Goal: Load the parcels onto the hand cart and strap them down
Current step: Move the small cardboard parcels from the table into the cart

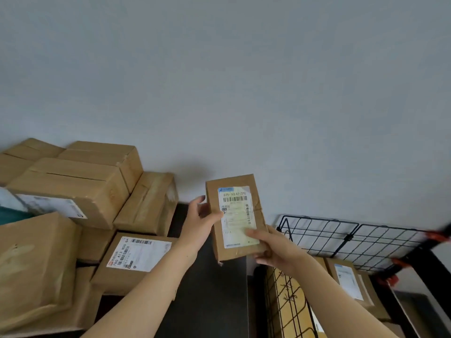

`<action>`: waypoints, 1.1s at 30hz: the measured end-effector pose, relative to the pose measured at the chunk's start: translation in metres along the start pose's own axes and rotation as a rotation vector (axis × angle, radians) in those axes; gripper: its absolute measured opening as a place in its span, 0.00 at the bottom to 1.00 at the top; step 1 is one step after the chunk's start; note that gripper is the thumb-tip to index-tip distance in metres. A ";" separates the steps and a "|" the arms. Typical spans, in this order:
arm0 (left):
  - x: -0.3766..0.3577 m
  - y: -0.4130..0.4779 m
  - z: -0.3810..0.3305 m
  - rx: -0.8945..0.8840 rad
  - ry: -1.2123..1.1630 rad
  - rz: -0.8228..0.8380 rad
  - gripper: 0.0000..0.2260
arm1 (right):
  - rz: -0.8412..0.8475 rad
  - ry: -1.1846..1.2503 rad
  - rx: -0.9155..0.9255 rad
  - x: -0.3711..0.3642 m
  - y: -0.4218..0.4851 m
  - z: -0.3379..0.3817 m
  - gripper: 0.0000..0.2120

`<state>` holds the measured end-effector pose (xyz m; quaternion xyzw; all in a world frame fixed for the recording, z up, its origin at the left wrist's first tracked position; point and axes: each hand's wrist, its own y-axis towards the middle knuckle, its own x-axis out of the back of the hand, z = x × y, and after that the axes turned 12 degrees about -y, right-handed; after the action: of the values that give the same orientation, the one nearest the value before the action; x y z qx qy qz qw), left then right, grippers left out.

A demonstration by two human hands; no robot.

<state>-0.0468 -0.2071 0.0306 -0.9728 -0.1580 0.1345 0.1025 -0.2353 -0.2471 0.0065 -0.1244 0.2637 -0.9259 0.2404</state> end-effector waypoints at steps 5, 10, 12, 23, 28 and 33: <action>-0.020 -0.024 0.028 0.087 -0.008 0.130 0.26 | -0.084 0.054 -0.076 0.004 -0.040 -0.029 0.22; -0.041 -0.035 0.039 0.183 -0.007 0.239 0.26 | -0.189 0.071 -0.145 0.022 -0.067 -0.043 0.21; -0.049 -0.036 0.042 0.196 0.004 0.268 0.26 | -0.220 0.079 -0.157 0.031 -0.073 -0.048 0.22; -0.148 -0.035 0.074 0.242 0.076 0.365 0.21 | -0.308 0.204 -0.193 0.120 -0.101 -0.088 0.20; -0.230 -0.032 0.107 0.263 0.138 0.377 0.21 | -0.301 0.219 -0.205 0.205 -0.110 -0.118 0.17; -0.333 -0.028 0.145 0.287 0.213 0.364 0.25 | -0.305 0.241 -0.229 0.312 -0.108 -0.157 0.15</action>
<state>-0.4015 -0.2695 -0.0227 -0.9694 0.0522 0.0687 0.2299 -0.5984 -0.2584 -0.0322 -0.0778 0.3718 -0.9238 0.0489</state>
